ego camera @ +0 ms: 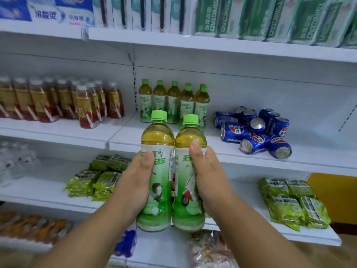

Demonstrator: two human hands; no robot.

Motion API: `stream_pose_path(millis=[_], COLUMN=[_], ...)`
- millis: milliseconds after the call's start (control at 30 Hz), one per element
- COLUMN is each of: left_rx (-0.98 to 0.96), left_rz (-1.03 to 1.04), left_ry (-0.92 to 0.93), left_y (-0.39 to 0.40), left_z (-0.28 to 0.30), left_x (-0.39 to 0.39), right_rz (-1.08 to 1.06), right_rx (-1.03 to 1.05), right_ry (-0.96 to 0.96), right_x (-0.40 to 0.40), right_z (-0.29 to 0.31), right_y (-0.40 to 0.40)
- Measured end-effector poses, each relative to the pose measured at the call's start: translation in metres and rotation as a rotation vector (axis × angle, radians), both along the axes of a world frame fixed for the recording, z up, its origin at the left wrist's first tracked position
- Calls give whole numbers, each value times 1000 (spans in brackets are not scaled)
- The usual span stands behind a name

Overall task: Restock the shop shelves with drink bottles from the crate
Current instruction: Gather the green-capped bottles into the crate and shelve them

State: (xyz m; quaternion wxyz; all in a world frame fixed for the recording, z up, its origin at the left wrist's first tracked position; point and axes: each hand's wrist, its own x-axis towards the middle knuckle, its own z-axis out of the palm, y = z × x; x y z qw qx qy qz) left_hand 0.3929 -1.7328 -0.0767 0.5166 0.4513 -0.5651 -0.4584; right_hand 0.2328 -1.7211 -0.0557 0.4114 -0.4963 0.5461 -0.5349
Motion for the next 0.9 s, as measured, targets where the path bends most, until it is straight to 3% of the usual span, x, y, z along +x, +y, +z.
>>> stream_pose_path(millis=[300, 500, 600, 900], left_rx=[-68, -98, -99, -86], left_rz=[142, 47, -52, -115], left_ry=[-72, -147, -78, -29], left_y=[-155, -264, -307, -368], left_z=[6, 21, 18, -26], left_x=[18, 36, 46, 62], right_rz=[91, 189, 209, 146], right_rx=[-96, -180, -157, -163], right_ry=[87, 40, -64, -61], right_x=[11, 13, 19, 33], right_z=[17, 14, 1, -38], right_y=[-162, -262, -308, -371])
